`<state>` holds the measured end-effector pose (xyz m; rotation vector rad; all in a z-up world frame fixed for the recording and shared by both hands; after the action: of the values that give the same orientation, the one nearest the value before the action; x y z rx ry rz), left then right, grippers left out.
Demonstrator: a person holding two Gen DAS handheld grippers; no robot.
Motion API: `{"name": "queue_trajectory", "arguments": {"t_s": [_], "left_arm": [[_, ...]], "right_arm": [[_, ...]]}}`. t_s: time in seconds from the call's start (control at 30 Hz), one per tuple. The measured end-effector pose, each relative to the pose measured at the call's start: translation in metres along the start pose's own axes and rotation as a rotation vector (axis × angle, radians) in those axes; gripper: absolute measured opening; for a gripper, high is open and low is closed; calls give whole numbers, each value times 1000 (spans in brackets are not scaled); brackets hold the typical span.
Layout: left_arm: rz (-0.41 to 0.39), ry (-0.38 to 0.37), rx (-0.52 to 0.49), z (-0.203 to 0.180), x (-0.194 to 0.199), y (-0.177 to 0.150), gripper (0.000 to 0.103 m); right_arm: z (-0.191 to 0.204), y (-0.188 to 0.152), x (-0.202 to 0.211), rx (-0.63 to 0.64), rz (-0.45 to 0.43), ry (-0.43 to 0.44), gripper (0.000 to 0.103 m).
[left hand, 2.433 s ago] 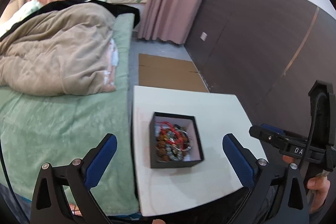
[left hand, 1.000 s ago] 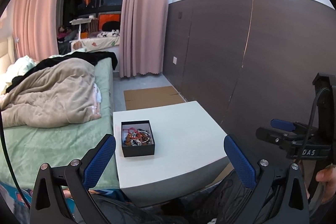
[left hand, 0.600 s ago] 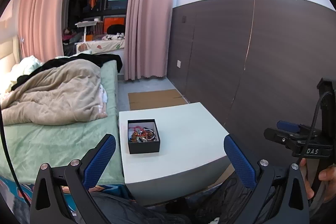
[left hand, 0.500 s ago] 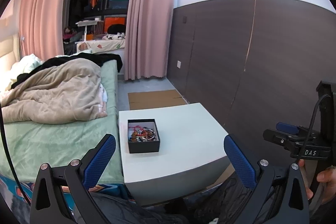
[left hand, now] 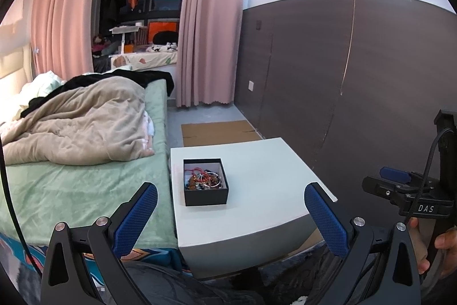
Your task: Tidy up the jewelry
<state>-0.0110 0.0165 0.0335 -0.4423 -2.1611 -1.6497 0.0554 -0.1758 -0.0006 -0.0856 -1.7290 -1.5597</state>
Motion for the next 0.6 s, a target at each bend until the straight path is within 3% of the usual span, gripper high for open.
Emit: {"name": "queue_trajectory", "arguments": {"t_s": [0.6], "left_arm": [[-4,12,-4,3,-1,-5,103]], "right_arm": [[2,-7,-5,-5,8,30,96]]}}
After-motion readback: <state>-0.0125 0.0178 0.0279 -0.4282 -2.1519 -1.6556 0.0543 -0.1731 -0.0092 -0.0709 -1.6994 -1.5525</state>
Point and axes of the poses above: each gripper's, at about its wrist camera, not at the fingertips, and x roughly against the way its jaws point, z to its left, y to its top, the point moved 4 cm from there along -x, roughly the way its jaws point, and after that the axes turned 10 degrees about x, right-handed, at the moved point
